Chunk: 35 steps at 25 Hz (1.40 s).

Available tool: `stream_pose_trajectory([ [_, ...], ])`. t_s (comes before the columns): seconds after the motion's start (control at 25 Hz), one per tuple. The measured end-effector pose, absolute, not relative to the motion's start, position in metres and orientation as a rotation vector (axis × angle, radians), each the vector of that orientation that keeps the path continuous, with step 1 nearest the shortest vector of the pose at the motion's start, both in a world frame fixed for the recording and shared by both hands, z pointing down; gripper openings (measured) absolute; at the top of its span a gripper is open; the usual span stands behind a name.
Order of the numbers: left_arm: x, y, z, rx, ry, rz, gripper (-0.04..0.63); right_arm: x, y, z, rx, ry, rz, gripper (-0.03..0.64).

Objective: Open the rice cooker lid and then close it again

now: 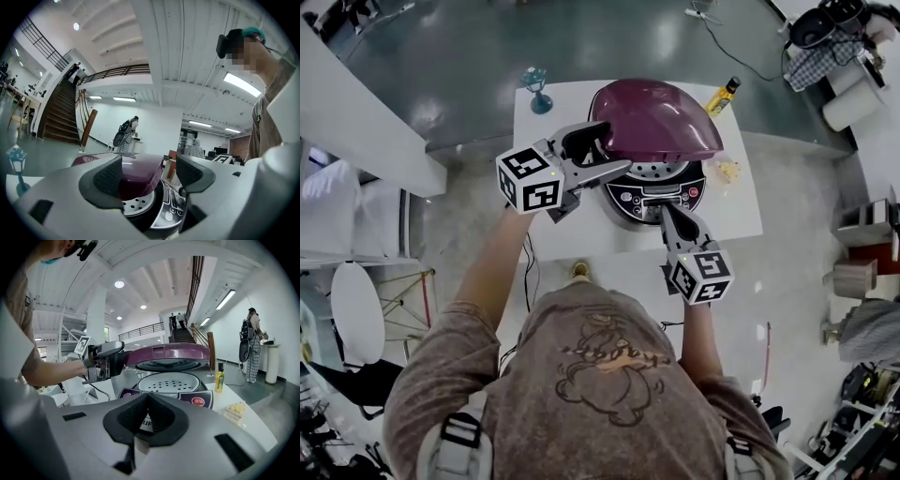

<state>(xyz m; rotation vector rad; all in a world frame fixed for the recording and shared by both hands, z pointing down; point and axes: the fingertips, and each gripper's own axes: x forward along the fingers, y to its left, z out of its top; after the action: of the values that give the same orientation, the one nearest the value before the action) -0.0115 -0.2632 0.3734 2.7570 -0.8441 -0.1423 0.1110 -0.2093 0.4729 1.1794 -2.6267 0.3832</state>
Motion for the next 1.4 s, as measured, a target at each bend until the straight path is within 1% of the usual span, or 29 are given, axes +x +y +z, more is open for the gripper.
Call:
stream_pose_trajectory([
  [0.8,-0.004,-0.251,0.41,2.694,-0.854,-0.082,0.357,0.109,-0.216,0.469,1.159,-2.63,0.361,0.005],
  [1.4,-0.005,-0.25,0.412,2.68,-0.842,-0.078,0.357,0.104,-0.263,0.414,1.179,-2.643,0.193,0.005],
])
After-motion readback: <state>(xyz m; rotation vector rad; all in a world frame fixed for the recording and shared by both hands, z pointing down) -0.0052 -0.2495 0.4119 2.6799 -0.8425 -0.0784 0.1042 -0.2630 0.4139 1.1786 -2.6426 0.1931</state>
